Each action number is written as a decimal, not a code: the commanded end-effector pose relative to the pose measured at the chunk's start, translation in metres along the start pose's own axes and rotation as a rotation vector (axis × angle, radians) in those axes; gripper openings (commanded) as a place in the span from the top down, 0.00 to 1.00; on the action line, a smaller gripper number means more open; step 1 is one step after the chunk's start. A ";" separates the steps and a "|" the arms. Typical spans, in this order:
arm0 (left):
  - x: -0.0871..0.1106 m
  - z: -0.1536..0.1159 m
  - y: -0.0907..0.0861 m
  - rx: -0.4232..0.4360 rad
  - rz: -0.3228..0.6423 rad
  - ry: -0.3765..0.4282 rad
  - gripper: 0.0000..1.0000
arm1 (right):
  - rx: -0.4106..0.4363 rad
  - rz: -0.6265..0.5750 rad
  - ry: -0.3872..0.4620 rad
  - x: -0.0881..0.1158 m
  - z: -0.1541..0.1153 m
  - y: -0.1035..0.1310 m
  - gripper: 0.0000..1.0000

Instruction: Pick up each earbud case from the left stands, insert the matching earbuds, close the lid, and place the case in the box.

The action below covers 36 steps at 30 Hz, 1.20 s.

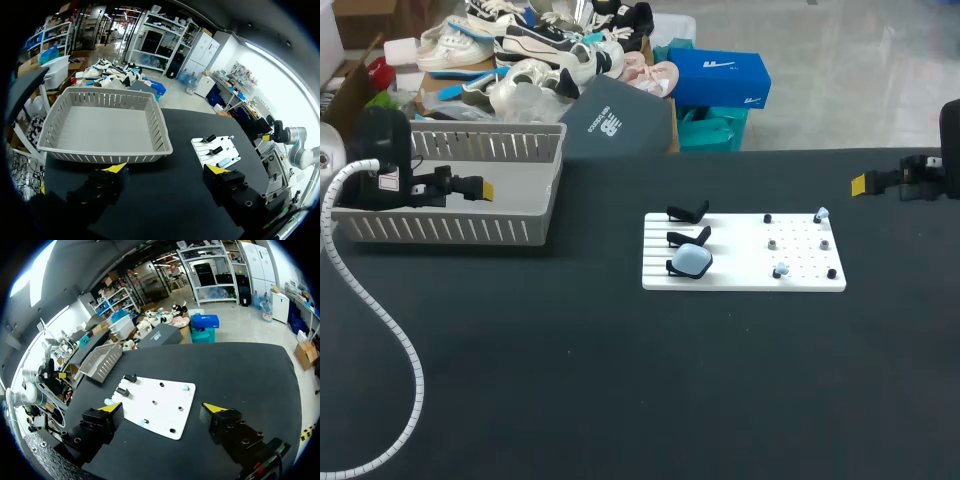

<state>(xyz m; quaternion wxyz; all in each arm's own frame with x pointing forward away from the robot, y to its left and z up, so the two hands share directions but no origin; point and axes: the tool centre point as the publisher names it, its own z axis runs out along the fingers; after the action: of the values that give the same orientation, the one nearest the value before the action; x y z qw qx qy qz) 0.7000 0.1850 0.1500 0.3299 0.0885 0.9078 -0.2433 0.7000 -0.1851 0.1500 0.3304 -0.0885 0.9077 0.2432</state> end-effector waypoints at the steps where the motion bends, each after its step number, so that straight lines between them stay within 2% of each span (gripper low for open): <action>1: 0.000 0.000 0.000 0.000 0.000 0.000 0.00 | 0.000 0.000 0.000 0.000 0.000 0.000 0.00; 4: 0.000 0.000 0.000 0.004 0.003 0.010 0.00 | 0.000 0.000 0.000 0.000 0.000 0.000 0.00; 5: -0.001 0.002 -0.001 0.014 0.030 0.015 0.00 | 0.000 0.000 0.000 0.000 0.000 0.000 0.00; 10: -0.005 0.008 -0.018 0.114 0.128 0.009 0.00 | 0.000 0.000 0.000 0.000 0.000 0.000 0.00; 16: -0.006 0.014 -0.042 0.239 0.311 0.011 0.00 | 0.000 0.000 0.000 0.000 0.000 0.000 0.00; 22: -0.003 0.022 -0.074 0.435 0.501 0.004 0.00 | 0.000 0.000 0.000 0.000 0.000 0.000 0.00; 25: -0.002 0.033 -0.089 0.448 0.592 0.015 0.00 | 0.000 0.000 0.000 0.000 0.000 0.000 0.00; 28: 0.008 0.037 -0.105 0.500 0.681 0.019 0.00 | 0.000 0.000 0.000 0.000 0.000 0.000 0.00; 30: 0.012 0.045 -0.114 0.485 0.732 0.009 0.00 | 0.000 0.000 0.000 0.000 0.000 0.000 0.00; 36: 0.023 0.058 -0.136 0.531 0.825 -0.004 0.00 | 0.000 0.000 0.000 0.000 0.000 0.000 0.00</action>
<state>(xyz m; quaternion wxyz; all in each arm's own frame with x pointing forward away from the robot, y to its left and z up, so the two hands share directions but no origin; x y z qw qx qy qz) 0.6641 0.0445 0.1554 0.3623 0.5102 0.7210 -0.2976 0.7000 -0.1851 0.1500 0.3304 -0.0884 0.9077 0.2433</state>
